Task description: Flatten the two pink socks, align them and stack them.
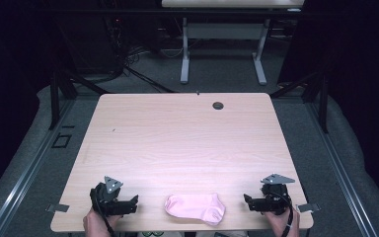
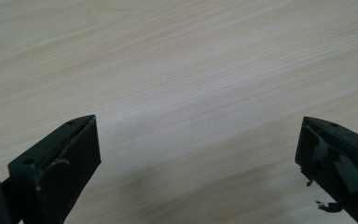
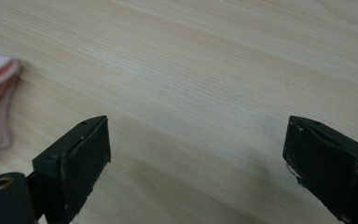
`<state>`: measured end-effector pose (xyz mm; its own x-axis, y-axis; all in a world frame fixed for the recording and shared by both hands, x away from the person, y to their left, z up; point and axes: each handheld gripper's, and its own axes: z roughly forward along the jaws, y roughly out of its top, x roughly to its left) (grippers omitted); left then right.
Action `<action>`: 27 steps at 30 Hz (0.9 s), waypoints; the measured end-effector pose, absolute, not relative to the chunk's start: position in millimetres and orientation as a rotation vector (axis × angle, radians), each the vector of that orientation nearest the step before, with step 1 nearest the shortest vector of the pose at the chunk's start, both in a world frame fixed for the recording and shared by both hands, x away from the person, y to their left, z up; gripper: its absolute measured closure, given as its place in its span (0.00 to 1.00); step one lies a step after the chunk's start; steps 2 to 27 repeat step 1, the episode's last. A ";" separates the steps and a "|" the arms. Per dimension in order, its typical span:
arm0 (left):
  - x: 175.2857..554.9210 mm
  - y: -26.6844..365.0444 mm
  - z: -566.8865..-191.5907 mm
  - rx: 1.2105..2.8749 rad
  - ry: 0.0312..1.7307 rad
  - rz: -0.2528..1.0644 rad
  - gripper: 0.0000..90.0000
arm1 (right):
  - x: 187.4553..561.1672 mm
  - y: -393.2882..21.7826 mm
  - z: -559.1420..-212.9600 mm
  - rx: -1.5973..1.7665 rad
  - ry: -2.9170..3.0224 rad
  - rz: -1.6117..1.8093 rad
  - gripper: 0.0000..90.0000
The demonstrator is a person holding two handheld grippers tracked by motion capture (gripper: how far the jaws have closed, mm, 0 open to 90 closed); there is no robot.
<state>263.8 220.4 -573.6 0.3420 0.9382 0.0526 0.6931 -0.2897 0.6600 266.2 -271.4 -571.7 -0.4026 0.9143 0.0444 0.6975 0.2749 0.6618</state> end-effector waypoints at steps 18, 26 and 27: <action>264.7 221.6 -576.7 2.074 1.431 0.606 0.00 | 267.3 -272.8 -573.4 1.472 2.201 0.864 0.08; 264.7 221.6 -576.7 2.074 1.431 0.606 0.00 | 267.3 -272.8 -573.4 1.472 2.201 0.864 0.08; 264.7 221.6 -576.7 2.074 1.431 0.606 0.00 | 267.3 -272.8 -573.4 1.472 2.201 0.864 0.08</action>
